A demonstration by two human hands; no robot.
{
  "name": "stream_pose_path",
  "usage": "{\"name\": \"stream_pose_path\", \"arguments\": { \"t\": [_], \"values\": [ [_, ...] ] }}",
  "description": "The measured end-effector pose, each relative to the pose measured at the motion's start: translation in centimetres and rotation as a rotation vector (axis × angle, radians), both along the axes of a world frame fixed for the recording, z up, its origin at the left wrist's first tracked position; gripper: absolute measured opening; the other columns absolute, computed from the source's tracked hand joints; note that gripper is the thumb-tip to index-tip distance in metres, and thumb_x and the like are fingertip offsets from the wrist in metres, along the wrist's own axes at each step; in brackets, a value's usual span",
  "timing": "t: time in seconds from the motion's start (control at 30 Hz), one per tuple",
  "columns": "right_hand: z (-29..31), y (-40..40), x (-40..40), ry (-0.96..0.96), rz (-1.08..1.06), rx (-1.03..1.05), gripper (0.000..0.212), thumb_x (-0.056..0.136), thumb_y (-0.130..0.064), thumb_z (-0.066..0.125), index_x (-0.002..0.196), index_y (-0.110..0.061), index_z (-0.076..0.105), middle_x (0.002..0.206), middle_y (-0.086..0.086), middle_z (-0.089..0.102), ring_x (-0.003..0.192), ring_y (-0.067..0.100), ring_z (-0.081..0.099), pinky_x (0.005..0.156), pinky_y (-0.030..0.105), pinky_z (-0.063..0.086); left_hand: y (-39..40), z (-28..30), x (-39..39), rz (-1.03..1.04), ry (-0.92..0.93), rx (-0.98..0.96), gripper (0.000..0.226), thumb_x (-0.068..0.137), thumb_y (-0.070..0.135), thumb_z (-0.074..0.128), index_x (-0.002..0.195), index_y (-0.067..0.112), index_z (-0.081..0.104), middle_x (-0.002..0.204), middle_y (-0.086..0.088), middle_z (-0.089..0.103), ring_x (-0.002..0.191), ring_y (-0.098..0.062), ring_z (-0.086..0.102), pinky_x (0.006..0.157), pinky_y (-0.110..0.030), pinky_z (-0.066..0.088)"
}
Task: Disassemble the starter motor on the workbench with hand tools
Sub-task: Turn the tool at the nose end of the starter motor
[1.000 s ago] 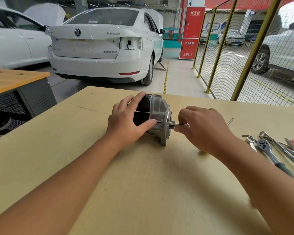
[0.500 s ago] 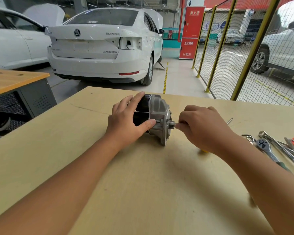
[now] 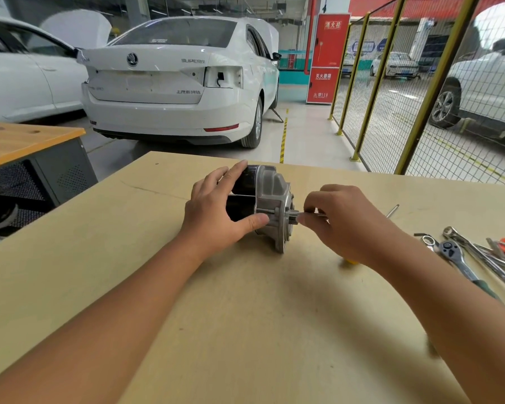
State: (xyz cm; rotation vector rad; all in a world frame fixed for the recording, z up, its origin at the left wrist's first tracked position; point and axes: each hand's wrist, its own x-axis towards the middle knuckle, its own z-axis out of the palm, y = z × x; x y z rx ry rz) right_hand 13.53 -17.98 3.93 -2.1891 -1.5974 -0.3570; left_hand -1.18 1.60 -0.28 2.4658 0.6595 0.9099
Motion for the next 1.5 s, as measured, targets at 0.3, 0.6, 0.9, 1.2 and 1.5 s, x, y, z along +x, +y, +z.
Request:
{"name": "stream_pose_path", "arguments": {
  "t": [0.3, 0.6, 0.9, 1.2, 1.5],
  "values": [
    [0.1, -0.1, 0.4, -0.204, -0.113, -0.074, 0.026, 0.099, -0.043, 0.053, 0.089, -0.026, 0.07, 0.087, -0.012, 0.055, 0.08, 0.018, 0.06, 0.078, 0.037, 0.042, 0.0, 0.0, -0.1, -0.012, 0.006, -0.01, 0.108, 0.063, 0.078, 0.07, 0.157, 0.055, 0.023, 0.16, 0.01, 0.034, 0.144, -0.02, 0.031, 0.116, -0.052, 0.037],
    [0.3, 0.2, -0.1, -0.012, -0.044, -0.069, 0.017, 0.094, -0.034, 0.067, 0.083, -0.021, 0.061, 0.08, -0.007, 0.053, 0.075, 0.021, 0.054, 0.066, 0.037, 0.049, 0.4, -0.2, 0.0, -0.009, 0.014, 0.023, 0.108, 0.069, 0.068, 0.083, 0.158, 0.053, 0.022, 0.16, 0.01, 0.034, 0.142, -0.021, 0.031, 0.116, -0.049, 0.037],
    [-0.4, 0.3, 0.8, -0.042, -0.018, -0.105, 0.021, 0.099, -0.031, 0.058, 0.092, -0.016, 0.07, 0.085, -0.005, 0.054, 0.078, 0.023, 0.057, 0.072, 0.039, 0.05, 0.4, -0.3, 0.0, -0.013, -0.012, 0.033, 0.106, 0.07, 0.069, 0.08, 0.159, 0.048, 0.027, 0.157, 0.011, 0.037, 0.139, -0.022, 0.035, 0.114, -0.046, 0.038],
    [-0.3, 0.0, 0.5, 0.006, -0.023, -0.045, 0.01, 0.098, -0.04, 0.06, 0.092, -0.031, 0.058, 0.073, -0.005, 0.058, 0.07, 0.024, 0.056, 0.062, 0.037, 0.05, 0.6, -0.4, 0.0, -0.038, -0.049, -0.029, 0.077, 0.086, 0.058, 0.056, 0.157, 0.05, 0.03, 0.157, 0.009, 0.04, 0.14, -0.02, 0.034, 0.117, -0.043, 0.034],
    [-0.8, 0.3, 1.2, 0.022, -0.008, -0.064, 0.021, 0.098, -0.032, 0.06, 0.086, -0.016, 0.067, 0.08, -0.005, 0.057, 0.076, 0.02, 0.054, 0.07, 0.038, 0.046, 1.0, -0.7, -0.1, -0.059, -0.074, -0.047, 0.076, 0.085, 0.048, 0.06, 0.155, 0.054, 0.031, 0.155, 0.009, 0.043, 0.138, -0.017, 0.036, 0.117, -0.041, 0.034]
  ]
}}
